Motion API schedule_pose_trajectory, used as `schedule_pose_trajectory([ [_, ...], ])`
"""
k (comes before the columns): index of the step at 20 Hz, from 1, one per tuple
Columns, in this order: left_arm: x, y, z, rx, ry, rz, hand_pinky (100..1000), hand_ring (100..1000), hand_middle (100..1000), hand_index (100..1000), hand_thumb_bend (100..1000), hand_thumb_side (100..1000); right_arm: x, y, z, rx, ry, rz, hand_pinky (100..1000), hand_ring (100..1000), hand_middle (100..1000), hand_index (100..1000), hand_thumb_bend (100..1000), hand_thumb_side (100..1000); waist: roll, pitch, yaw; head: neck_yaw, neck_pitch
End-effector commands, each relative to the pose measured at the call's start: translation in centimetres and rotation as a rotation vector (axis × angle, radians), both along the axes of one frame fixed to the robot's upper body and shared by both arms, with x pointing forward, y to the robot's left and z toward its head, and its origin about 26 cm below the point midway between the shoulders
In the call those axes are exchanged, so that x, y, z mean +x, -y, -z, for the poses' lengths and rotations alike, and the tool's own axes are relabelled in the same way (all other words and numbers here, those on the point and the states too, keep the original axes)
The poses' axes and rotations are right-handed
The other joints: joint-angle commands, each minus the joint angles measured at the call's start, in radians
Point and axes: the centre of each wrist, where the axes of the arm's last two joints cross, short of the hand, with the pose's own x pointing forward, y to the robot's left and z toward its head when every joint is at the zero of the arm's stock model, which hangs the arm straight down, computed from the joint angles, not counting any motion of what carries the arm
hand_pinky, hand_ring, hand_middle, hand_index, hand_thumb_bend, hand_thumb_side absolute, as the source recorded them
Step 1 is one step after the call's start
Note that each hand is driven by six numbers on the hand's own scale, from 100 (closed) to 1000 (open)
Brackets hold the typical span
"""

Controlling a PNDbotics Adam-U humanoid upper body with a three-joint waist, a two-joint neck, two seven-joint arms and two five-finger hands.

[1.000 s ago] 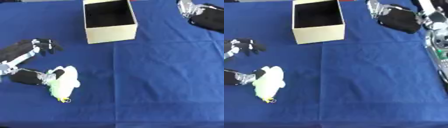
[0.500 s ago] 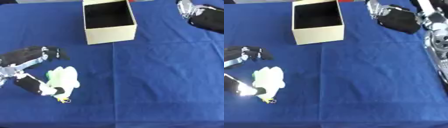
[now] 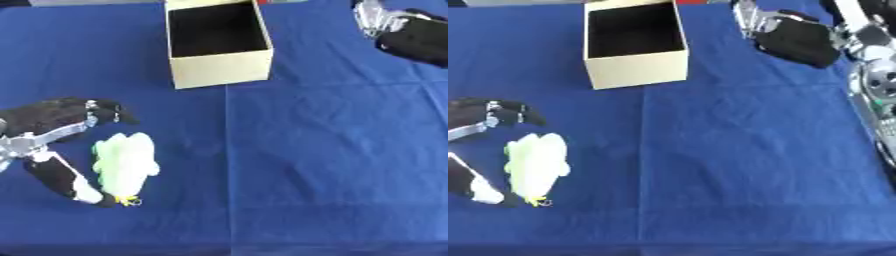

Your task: Pick up objects on the table and place them in the box.

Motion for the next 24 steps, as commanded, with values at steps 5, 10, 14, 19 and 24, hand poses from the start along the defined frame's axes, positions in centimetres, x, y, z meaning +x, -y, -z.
schedule_pose_trajectory([
  [5, 0.0, 0.2, -1.0, 0.039, 0.043, -0.002, 728, 845, 825, 921, 796, 322, -0.4, 0.2, -0.6, -0.006, 0.021, -0.002, 925, 877, 804, 888, 100, 679, 0.0, -0.012, -0.004, 0.0, 0.003],
  [10, 0.4, 0.3, -0.9, 0.04, 0.029, -0.019, 724, 846, 826, 921, 718, 311, -0.4, 0.2, -0.6, -0.006, 0.021, -0.004, 926, 876, 804, 888, 100, 680, 0.0, -0.01, -0.007, 0.003, 0.001],
  [14, 0.9, 0.3, -0.3, 0.053, 0.014, -0.045, 720, 847, 819, 911, 676, 325, -0.4, 0.2, -0.7, -0.006, 0.021, -0.005, 926, 876, 804, 889, 100, 683, -0.002, -0.006, -0.01, 0.004, 0.0],
  [19, 1.3, 0.1, 0.3, 0.053, -0.005, -0.061, 719, 843, 814, 899, 680, 327, -0.4, 0.1, -0.7, -0.003, 0.023, -0.008, 926, 876, 804, 889, 100, 684, -0.004, 0.001, -0.011, 0.007, -0.007],
  [24, 1.6, -0.1, 1.0, 0.061, -0.034, -0.074, 704, 832, 801, 880, 693, 331, -0.4, 0.1, -0.8, 0.0, 0.026, -0.008, 926, 875, 804, 889, 100, 684, -0.007, 0.008, -0.013, 0.007, -0.012],
])
